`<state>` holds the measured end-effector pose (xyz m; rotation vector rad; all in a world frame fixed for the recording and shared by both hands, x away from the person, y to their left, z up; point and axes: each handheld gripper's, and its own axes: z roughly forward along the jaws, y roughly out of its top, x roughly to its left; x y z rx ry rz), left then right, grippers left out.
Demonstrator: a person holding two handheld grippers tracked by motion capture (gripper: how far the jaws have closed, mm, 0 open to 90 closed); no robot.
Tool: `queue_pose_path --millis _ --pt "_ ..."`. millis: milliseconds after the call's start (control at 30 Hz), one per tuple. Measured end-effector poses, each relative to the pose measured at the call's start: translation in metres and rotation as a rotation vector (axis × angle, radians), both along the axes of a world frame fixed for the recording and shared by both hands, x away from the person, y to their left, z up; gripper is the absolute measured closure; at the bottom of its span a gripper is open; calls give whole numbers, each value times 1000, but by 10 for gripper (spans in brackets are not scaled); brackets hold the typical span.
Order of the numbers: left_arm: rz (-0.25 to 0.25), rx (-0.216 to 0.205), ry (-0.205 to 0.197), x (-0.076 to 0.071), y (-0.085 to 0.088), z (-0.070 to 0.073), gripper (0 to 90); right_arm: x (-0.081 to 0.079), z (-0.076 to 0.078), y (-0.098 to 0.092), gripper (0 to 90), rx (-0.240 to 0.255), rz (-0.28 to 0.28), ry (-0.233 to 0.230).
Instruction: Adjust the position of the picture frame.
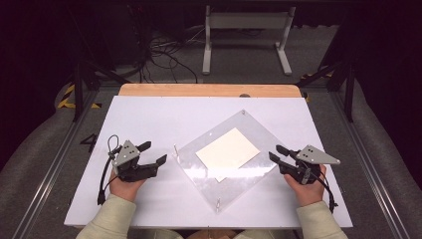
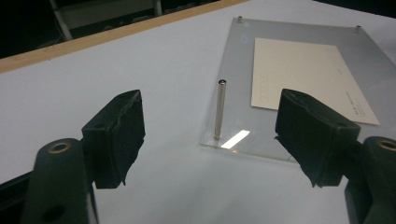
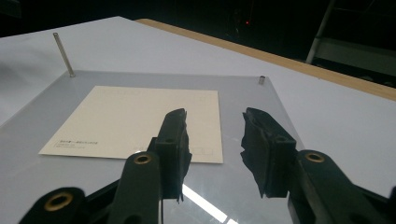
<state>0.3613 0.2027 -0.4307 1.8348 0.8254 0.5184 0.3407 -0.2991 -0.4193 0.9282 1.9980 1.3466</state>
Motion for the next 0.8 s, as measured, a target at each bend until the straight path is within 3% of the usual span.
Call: queue_pose_path --millis 267,433,567,800 --pt "-14 -10 -7 -3 -3 3 253 -1 3 -2 626 0 -3 11" --pt "-65 -25 -5 -11 -13 9 269 -2 5 -4 622 6 -14 12" --pt "-141 -22 -23 -20 -27 15 281 -3 6 -6 623 4 -22 19" --pt "-327 -10 -19 -39 -64 21 282 -3 6 -7 621 -2 -26 20"
